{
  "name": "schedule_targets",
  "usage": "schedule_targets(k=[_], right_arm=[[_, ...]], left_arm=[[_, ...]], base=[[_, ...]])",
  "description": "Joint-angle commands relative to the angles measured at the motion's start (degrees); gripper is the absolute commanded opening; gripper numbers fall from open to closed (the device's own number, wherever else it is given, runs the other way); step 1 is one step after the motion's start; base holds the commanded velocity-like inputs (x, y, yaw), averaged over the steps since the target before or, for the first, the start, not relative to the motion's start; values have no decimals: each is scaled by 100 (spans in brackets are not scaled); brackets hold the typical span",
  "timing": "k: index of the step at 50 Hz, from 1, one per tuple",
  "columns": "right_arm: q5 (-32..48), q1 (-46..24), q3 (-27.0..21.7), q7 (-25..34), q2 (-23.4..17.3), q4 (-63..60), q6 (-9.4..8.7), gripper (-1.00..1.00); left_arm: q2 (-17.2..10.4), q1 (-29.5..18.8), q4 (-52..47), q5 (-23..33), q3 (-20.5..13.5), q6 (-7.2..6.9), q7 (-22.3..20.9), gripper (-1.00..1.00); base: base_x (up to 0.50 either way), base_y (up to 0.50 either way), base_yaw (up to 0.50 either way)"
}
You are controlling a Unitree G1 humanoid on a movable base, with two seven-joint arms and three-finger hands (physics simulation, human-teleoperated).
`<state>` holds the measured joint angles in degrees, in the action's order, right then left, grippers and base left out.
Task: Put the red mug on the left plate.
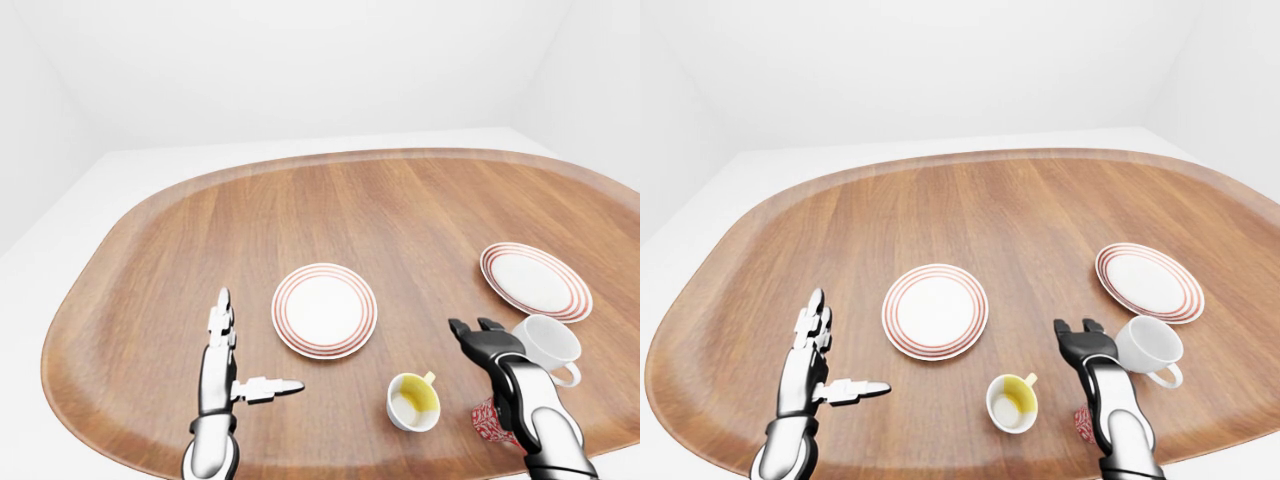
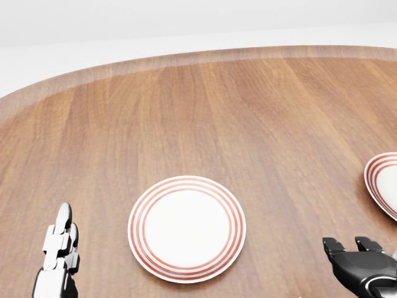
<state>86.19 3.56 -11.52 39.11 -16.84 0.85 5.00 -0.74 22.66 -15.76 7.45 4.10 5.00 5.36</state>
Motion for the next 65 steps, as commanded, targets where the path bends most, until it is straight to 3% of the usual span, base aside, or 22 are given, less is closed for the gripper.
schedule_targets(k=[1,19,38,41,42,59,60,63,64,65], right_arm=[[187,488,74,-370,183,108,0,100],[191,668,-47,-425,167,176,0,100],[65,443,134,-801,21,1044,-19,100],[20,408,157,-843,1,1106,-70,-58],[17,410,165,-857,-5,1118,-96,-100],[55,397,228,-863,-56,1095,-261,-100],[200,413,220,-776,-66,895,-371,-100],[314,442,142,-566,-49,491,-356,-100],[319,228,55,-135,-39,-246,-418,-100],[455,-13,-10,-76,22,-322,-599,-100]], left_arm=[[5,56,-21,-22,-19,0,-9,100],[1,90,-36,-9,-3,0,19,100],[-12,127,-73,-2,25,0,36,100],[-11,131,-75,14,34,0,43,100],[-13,132,-73,12,34,0,43,100],[-15,108,-44,-4,18,0,30,100],[-13,96,-43,-3,18,0,24,100],[-9,76,-36,0,16,0,20,100],[-9,29,6,11,18,0,15,100],[-8,9,18,16,18,0,11,100]], base=[[0,0,0],[0,0,0],[0,0,0],[0,0,0],[0,0,0],[0,0,0],[0,0,0],[0,0,0],[0,0,0],[0,0,0]])
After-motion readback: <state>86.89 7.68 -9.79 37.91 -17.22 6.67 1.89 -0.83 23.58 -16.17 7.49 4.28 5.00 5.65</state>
